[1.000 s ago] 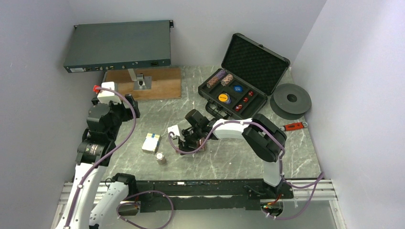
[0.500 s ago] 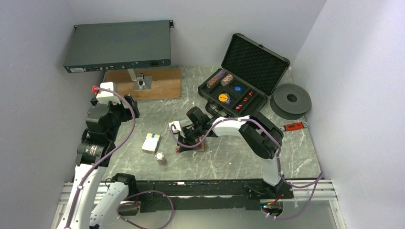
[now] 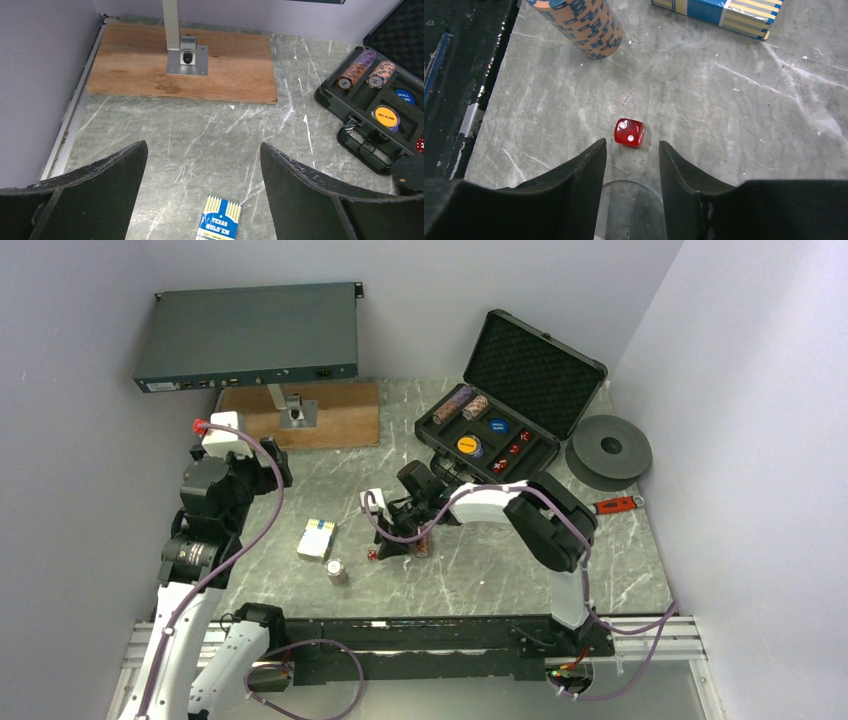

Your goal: Pack up texas hold em set

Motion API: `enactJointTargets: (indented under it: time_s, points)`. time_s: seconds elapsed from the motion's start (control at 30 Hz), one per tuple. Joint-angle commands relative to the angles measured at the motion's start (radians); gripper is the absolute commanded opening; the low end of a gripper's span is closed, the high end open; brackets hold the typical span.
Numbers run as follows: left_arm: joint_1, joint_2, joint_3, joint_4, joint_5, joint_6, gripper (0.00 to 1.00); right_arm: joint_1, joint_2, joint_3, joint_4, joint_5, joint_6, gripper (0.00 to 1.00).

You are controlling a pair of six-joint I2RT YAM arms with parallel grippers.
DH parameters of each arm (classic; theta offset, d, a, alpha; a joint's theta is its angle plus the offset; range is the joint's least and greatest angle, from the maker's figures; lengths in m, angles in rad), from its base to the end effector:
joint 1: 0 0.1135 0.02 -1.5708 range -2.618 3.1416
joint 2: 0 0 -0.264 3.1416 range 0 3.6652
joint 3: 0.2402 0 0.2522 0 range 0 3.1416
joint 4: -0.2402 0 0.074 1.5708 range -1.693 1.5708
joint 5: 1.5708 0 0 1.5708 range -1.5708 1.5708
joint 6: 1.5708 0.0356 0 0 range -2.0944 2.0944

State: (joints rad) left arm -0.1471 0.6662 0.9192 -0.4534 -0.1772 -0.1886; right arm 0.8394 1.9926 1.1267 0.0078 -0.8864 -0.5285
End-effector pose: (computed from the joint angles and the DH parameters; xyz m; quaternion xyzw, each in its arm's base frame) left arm 0.1408 -0.0145 0.3744 -0.0720 0.7699 -0.0378 0.6329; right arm 0.2437 0.3129 0.1336 -0.6509 0.5617 0.4458 0.2491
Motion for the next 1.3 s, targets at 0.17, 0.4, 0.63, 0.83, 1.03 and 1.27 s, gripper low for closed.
enactJointTargets:
  time_s: [0.17,0.4,0.63,0.83,1.03,1.27]
  points:
    - [-0.002,0.083,0.020,-0.035,0.180,0.002,0.88,-0.005,-0.319,0.017,-0.033,0.082,0.158,0.55]
    - [-0.170,0.231,0.069,-0.202,0.209,-0.009,0.89,-0.005,-0.583,-0.004,-0.032,0.559,0.519,0.71]
    - [-0.327,0.359,0.072,-0.280,0.209,-0.086,0.83,-0.022,-0.775,0.095,-0.298,1.117,0.704,0.89]
    - [-0.449,0.461,0.059,-0.282,0.181,-0.148,0.76,-0.148,-0.927,0.049,-0.314,1.246,0.866,0.94]
    - [-0.525,0.556,0.017,-0.206,0.165,-0.201,0.68,-0.223,-0.938,0.019,-0.354,1.408,0.930,0.98]
    - [-0.569,0.706,0.021,-0.197,0.135,-0.269,0.63,-0.332,-0.932,-0.036,-0.353,1.290,0.962,0.98]
